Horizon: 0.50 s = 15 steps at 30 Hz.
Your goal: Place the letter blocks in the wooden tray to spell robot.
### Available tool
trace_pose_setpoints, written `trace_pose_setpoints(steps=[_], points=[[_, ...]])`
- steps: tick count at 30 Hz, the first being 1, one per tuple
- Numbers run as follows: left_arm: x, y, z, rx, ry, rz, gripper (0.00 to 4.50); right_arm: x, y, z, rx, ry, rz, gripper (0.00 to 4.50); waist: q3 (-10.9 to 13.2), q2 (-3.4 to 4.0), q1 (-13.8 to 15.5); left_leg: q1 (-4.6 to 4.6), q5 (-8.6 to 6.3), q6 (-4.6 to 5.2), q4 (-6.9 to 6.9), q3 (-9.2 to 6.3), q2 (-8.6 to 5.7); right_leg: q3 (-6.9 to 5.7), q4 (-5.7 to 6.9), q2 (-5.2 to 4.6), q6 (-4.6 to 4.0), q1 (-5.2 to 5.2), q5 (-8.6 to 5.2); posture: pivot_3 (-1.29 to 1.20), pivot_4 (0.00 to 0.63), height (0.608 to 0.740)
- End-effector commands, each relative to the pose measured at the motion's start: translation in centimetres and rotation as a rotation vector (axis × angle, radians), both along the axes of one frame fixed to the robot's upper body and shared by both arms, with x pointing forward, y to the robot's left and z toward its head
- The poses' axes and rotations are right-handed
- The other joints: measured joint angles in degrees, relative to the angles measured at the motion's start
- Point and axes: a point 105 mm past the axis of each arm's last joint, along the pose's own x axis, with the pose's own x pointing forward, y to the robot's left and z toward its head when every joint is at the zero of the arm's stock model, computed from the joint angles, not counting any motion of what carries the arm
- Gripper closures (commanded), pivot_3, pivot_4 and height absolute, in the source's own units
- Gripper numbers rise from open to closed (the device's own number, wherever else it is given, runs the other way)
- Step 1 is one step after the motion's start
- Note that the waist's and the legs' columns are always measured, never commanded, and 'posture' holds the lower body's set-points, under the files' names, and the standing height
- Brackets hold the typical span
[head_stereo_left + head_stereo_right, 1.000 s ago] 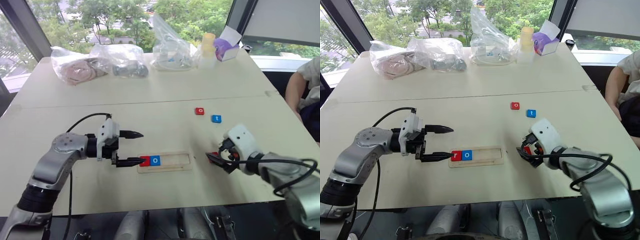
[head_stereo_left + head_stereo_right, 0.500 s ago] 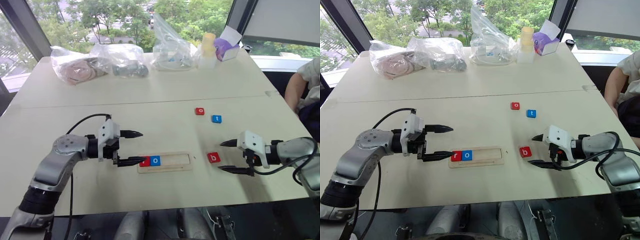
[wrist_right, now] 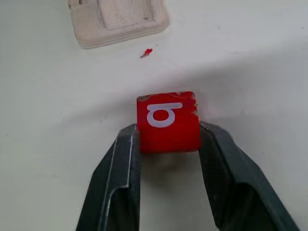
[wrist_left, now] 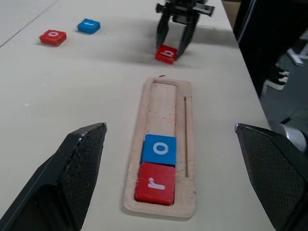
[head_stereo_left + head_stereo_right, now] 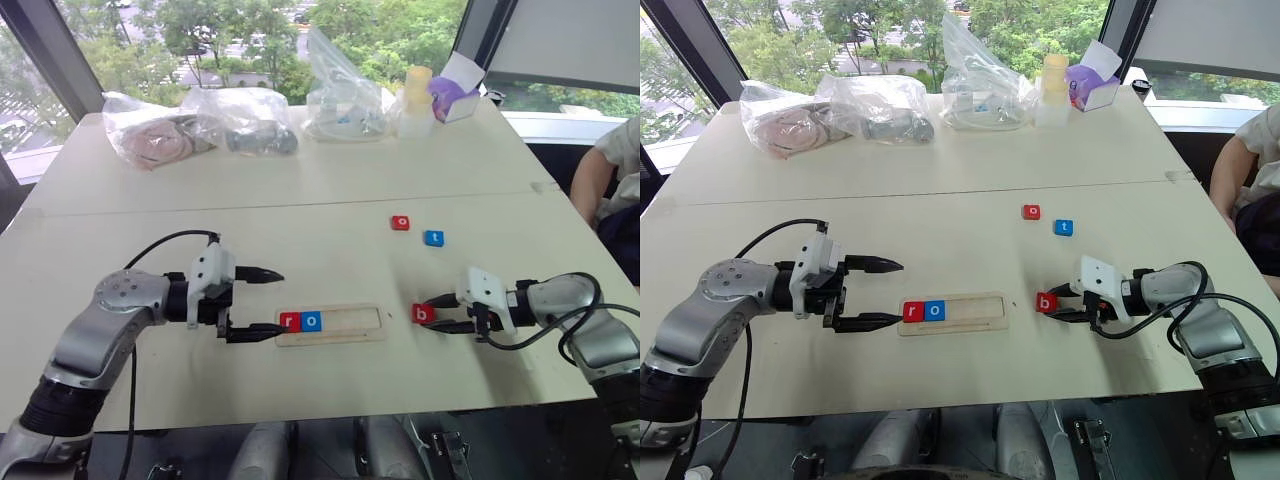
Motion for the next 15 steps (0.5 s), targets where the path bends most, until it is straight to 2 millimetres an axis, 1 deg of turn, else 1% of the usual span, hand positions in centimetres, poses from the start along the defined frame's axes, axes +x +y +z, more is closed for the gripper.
trace_pose_setpoints(steps=[1,3,6,8,9,11,13,15], points=[[-0.2,0.5,1.2,0.000,-0.037,-0.021,0.00,0.5,0.5,1.3,-0.002,-0.052,0.004,3.37,0.0,0.00,0.0,0.00,0.00,0.00,0.00,0.00,0.00,0.00,0.00,0.00,-0.01,0.00,0.00,0.00,0.150,0.740],[-0.2,0.7,1.2,0.008,-0.040,-0.018,0.00,0.4,1.5,2.4,0.018,-0.085,0.032,3.37,0.0,0.01,-0.1,0.00,0.00,0.00,0.00,0.00,0.00,0.01,0.00,-0.01,-0.03,-0.01,0.00,0.00,0.150,0.740],[-0.2,0.8,1.1,0.018,-0.040,-0.021,0.00,-0.1,4.3,4.2,0.059,-0.121,0.112,3.37,0.0,0.05,-0.1,-0.01,0.00,0.00,-0.01,0.00,0.00,0.02,0.02,-0.02,-0.01,-0.05,0.01,0.00,0.150,0.740],[-0.2,0.8,1.0,0.019,-0.041,-0.024,0.00,-0.5,5.5,4.7,0.073,-0.128,0.141,3.37,0.0,0.06,0.0,-0.02,0.00,0.00,-0.02,0.00,0.02,0.03,0.02,-0.02,0.00,-0.06,0.01,0.00,0.150,0.740],[-0.2,0.7,1.0,0.018,-0.042,-0.026,0.00,-0.6,6.0,4.9,0.081,-0.127,0.152,3.37,0.0,0.06,0.0,-0.02,0.00,0.00,-0.02,-0.01,0.02,0.02,0.02,-0.02,0.00,-0.05,0.01,0.00,0.150,0.740],[-0.3,0.4,0.9,0.014,-0.042,-0.031,0.00,-1.3,8.4,4.9,0.108,-0.111,0.201,3.37,0.0,0.05,0.1,-0.04,0.00,0.00,-0.01,-0.04,0.01,0.01,0.00,-0.02,0.00,-0.05,0.01,0.00,0.150,0.740],[-0.5,0.3,0.9,0.012,-0.043,-0.036,0.00,-1.6,10.0,4.8,0.129,-0.101,0.217,3.37,0.0,0.05,0.1,-0.05,0.00,0.00,-0.01,-0.05,0.01,0.01,-0.01,-0.04,0.00,-0.05,0.01,0.00,0.150,0.740],[-0.7,0.1,0.8,0.011,-0.041,-0.040,0.00,-1.5,10.9,4.4,0.129,-0.098,0.216,3.37,0.0,0.06,0.1,-0.06,0.00,-0.01,-0.01,-0.07,0.01,0.02,-0.01,-0.05,0.00,-0.06,0.01,0.00,0.150,0.740]])
